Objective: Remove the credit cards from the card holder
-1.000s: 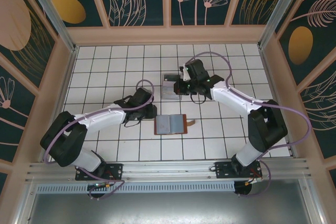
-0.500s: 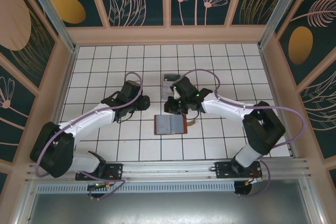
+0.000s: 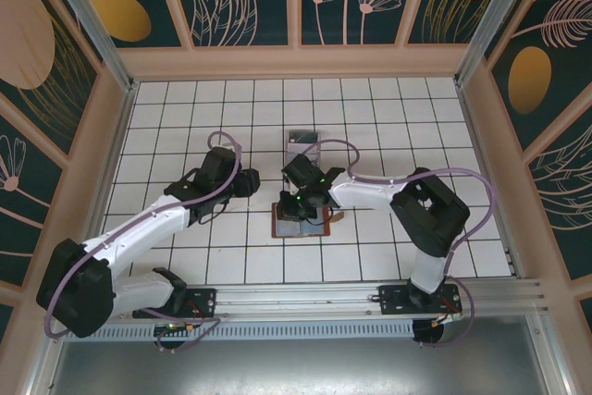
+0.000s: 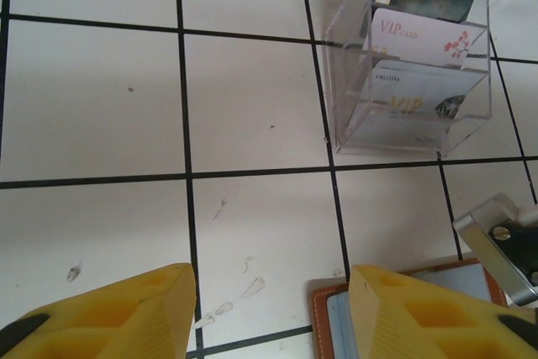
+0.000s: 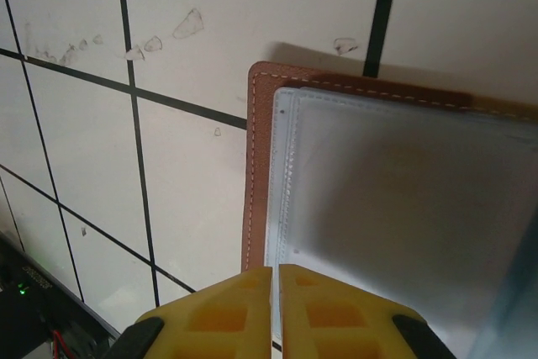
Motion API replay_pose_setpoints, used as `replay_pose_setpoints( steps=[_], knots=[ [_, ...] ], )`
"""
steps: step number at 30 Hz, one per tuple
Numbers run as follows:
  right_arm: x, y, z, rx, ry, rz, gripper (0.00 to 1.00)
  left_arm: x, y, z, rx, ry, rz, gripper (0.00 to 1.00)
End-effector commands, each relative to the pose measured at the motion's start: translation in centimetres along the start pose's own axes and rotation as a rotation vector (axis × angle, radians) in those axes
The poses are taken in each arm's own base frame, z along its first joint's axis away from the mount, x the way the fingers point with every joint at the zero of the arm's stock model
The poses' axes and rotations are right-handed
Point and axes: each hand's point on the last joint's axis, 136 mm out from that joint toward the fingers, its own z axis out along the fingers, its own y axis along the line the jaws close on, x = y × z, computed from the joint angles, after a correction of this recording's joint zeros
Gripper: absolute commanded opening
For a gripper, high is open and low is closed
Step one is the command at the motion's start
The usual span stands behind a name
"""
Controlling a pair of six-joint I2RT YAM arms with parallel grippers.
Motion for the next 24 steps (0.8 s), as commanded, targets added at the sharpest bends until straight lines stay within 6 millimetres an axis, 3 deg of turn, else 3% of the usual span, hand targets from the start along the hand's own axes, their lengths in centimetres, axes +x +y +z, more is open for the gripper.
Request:
replay_pose_setpoints(
  steps=[1,7,11,24],
  knots=[
    [-0.3,1.4,0.5,-0.023,0.0,0.001,0.13,0.0,0.4,-0.4,-0.004,-0.016,-0.023,0.52],
    [0.0,0.6,1.3,0.03,0.01,0.011,0.13,0.3,0.6,-0.6,-0.002,-0.018,-0.023,0.52],
    [0.2,-0.8,1.5,0.104,0.01,0.02,0.2,0.4,0.5,-0.6,0.005,-0.013,-0.016,0.53],
    [0.5,-2.8,0.4,0.263,-0.005,0.025,0.29,0.3,0.3,-0.5,0.012,-0.013,-0.008,0.53]
  ],
)
